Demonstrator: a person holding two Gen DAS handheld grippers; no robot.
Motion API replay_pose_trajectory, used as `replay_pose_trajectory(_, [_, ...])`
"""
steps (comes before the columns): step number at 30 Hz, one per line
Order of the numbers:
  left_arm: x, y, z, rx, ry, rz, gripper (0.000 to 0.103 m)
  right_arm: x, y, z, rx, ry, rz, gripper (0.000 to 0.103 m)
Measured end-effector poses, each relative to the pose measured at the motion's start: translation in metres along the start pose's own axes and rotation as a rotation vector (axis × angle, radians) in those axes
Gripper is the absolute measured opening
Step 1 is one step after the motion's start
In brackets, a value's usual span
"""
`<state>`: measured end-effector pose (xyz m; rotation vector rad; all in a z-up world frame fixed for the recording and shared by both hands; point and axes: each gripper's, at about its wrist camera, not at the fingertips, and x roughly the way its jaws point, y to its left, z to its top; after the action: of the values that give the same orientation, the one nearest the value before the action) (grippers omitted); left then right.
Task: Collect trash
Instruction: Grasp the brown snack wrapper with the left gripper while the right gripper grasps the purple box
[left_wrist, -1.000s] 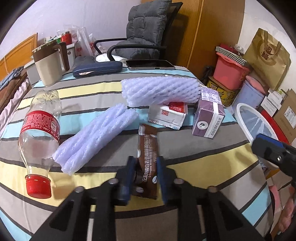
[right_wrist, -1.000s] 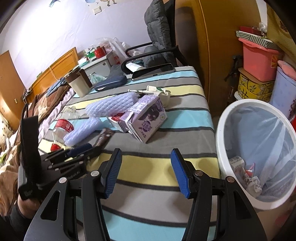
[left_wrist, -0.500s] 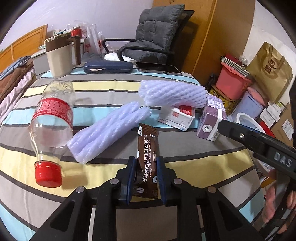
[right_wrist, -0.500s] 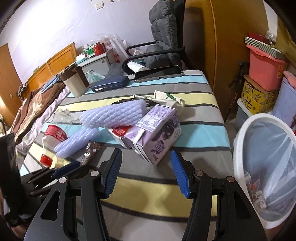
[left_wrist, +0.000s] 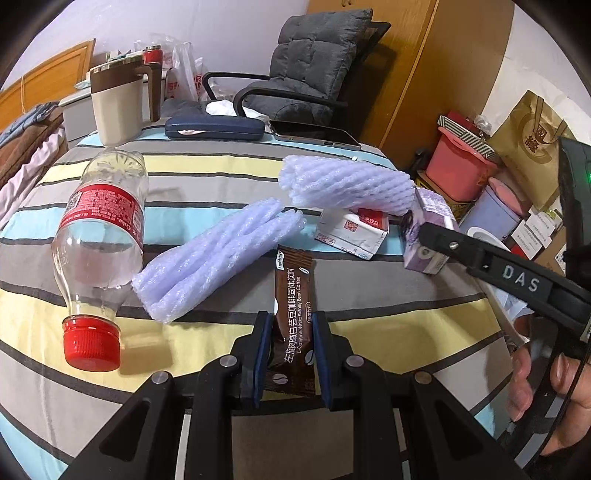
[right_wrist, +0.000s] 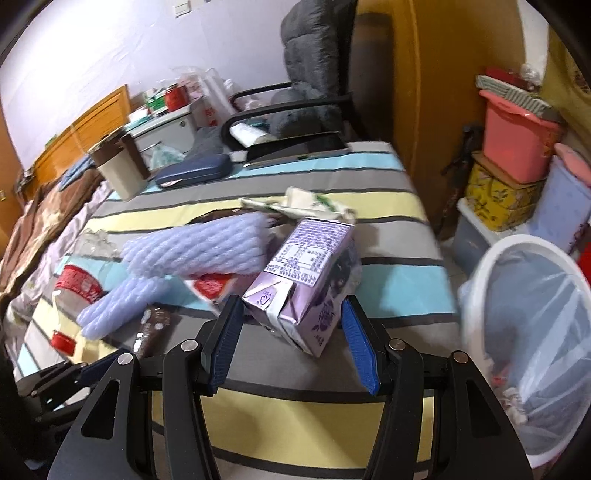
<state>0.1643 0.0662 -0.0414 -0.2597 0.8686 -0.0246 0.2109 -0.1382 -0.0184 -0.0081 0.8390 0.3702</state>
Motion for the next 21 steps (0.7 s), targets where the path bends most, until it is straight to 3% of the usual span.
replay_pose_trajectory(14, [0.001, -0.002, 0.001, 0.007, 0.003, 0.008, 0.023, 0.01, -0.001, 0.005, 0.039, -0.006, -0.024, 0.057])
replay_pose_trajectory(15, [0.001, -0.003, 0.001, 0.007, 0.003, 0.008, 0.023, 0.008, -0.003, 0.004, 0.046, -0.011, -0.021, 0.049])
replay_pose_trajectory(21, [0.0, -0.008, 0.0, 0.006, 0.007, -0.007, 0.023, -0.007, -0.011, -0.002, 0.042, -0.033, -0.013, 0.046])
